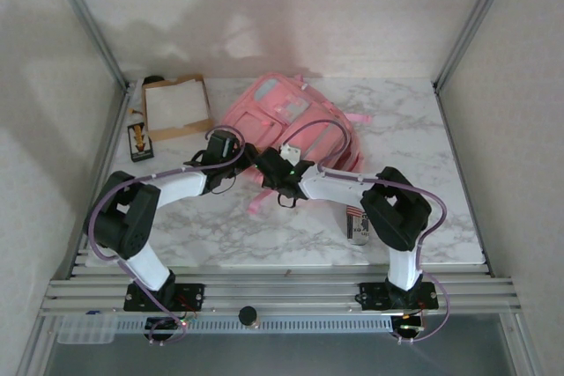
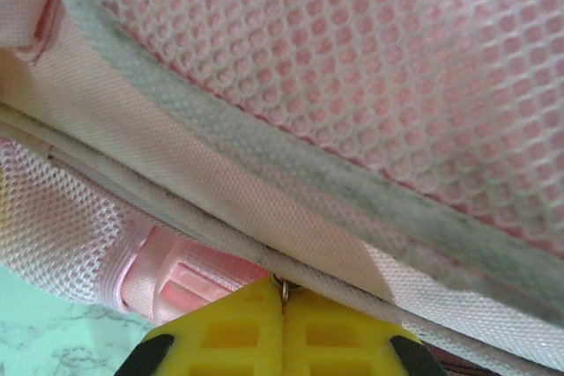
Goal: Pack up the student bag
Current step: Zip the student bag at the top-center of the table.
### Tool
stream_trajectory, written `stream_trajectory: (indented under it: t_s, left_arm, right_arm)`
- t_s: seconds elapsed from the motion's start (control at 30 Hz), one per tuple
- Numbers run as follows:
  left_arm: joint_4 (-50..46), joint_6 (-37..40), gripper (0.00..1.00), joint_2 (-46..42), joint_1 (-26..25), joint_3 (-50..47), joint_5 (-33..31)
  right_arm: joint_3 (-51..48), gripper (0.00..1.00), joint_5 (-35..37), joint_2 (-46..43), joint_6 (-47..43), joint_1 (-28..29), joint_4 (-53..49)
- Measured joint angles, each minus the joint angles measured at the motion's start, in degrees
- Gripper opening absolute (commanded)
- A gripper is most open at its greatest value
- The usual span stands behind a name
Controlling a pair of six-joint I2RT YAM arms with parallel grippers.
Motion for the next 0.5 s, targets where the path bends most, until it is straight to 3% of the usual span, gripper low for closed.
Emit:
stream_trajectory:
  t_s: [0.33,0.5]
  left_arm:
    - [-0.5,0.3,0.52,4.9,1.3,5.8,-0.3]
    - [-0.6,1.4,0.54,6.2,4.1,8.6,-1.8]
  right_arm:
    - [-6.0,0.00,-9.6,-11.2,-5.0,-5.9,-1.9]
    - [-6.2,0.00,-10.6,-13.7,-9.0,-9.0,-7.1]
